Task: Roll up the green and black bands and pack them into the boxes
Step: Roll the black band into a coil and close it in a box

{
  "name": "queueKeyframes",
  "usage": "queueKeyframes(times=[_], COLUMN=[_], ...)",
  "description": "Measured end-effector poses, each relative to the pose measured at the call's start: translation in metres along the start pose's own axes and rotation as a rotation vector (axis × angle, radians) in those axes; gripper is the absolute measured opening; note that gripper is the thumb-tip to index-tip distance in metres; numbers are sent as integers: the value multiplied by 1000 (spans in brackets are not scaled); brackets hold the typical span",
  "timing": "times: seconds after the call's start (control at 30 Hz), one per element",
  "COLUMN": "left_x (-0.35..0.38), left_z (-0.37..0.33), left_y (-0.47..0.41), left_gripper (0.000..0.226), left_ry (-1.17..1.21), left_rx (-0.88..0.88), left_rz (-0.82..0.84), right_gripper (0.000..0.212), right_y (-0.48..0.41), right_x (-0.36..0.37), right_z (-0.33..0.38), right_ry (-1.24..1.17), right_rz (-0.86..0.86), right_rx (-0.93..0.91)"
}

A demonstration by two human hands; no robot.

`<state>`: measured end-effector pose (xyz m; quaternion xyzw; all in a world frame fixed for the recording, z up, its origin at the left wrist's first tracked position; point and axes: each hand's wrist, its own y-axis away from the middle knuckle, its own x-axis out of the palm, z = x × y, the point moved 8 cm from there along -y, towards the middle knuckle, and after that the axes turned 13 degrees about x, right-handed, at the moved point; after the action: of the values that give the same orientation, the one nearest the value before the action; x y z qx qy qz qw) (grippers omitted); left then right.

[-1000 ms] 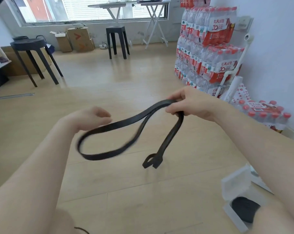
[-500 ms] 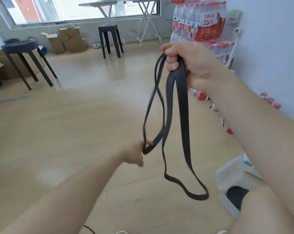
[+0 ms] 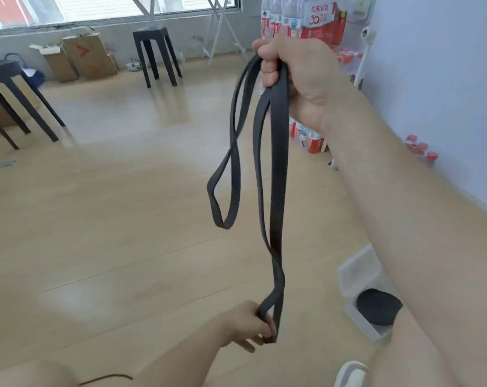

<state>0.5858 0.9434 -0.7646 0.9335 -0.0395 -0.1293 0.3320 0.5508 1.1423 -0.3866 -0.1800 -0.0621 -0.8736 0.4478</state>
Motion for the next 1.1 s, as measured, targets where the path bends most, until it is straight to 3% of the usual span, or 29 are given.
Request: queueKeyframes(times=[0.07,0.13,0.2,0.23,0.33,0.37,0.5,0.7,0.87,0.93,1.03,1.1], left_x=[-44,-95,-145,-166,-207,-216,-228,-226,-236,-236,-236,-231], left_z=[-18,-42,-69,-82,-123,-138,-184,-177,-179,-188,-201,-208], left_y=[15,36,63,77,121,137,191,202,210,219,233,229], left_gripper=[6,12,21,23,20,18,23,25,42,47,28,15], left_ry=[-44,-127,-247,-330,-451,-438,-327,179,423,252,-262,-526], left_rx=[21,51,94,123,237,305,564,719,869,893,796,729], left_rz=[-67,-196,-375,-462,-645,-716,-892,-779,-665,-719,-1020,-1078], right_gripper=[11,27,50,52,10,11,18,15,36,61,83,77], right_y=[-5,-9,-14,-17,-24,-26,-31,-43,-56,-63,-53,-32], right_x=[-9,-13,-17,-17,-10,-10,-22,-48,-38,-32,-33,-21], right_z=[-13,-30,-47,-51,-53,-54,-69,-100,-87,-86,-99,-108], right_ry=[196,441,791,1003,1435,1500,1578,995,988,1204,1588,1474], right_rz=[-107,-154,-187,-209,-191,-175,-161,-317,-393,-341,-227,-14], right_rx=[23,93,193,201,142,150,229,357,112,85,343,547])
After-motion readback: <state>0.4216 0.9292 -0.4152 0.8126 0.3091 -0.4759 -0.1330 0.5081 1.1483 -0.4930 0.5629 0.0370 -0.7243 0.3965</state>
